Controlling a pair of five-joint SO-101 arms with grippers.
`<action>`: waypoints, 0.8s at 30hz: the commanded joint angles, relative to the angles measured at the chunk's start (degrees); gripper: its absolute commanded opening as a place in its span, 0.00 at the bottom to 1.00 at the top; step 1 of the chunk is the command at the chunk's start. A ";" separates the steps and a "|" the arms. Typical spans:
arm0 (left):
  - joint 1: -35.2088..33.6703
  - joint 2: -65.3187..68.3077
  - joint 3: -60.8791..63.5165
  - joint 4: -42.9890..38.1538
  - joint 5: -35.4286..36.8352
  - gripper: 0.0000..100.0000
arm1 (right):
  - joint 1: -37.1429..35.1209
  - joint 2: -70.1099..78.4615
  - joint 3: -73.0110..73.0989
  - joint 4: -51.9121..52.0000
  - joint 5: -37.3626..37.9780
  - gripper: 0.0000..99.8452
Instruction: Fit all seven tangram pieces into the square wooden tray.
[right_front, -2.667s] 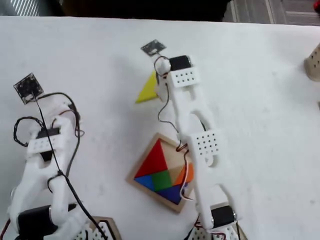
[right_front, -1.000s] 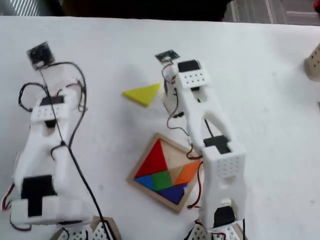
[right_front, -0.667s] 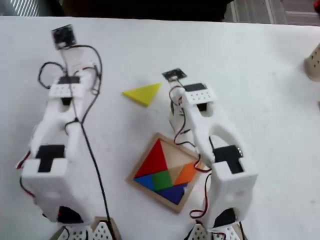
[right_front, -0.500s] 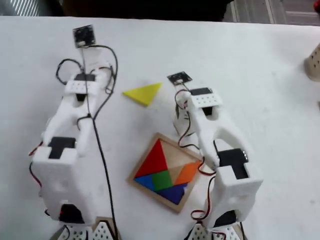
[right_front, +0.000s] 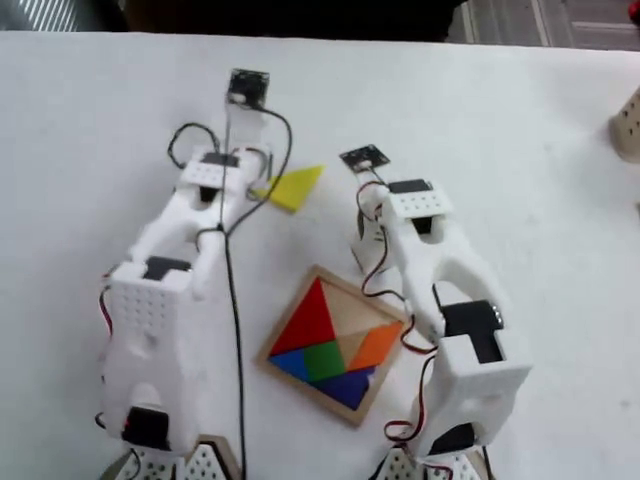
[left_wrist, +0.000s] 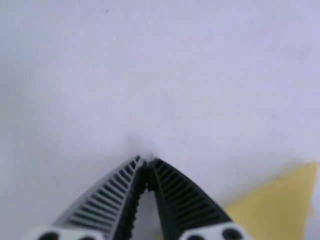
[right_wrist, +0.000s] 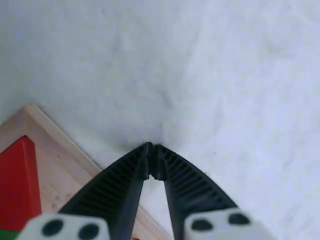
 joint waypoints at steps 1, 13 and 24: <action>2.86 -0.22 -2.90 0.70 -1.23 0.02 | 1.54 -2.15 0.18 -0.75 0.97 0.02; 9.89 -12.97 17.41 -4.31 -1.67 0.02 | 1.71 -2.15 0.18 -0.75 3.34 0.02; 13.49 -35.56 54.77 -37.45 -1.23 0.02 | 1.80 -1.98 0.09 -0.75 3.34 0.02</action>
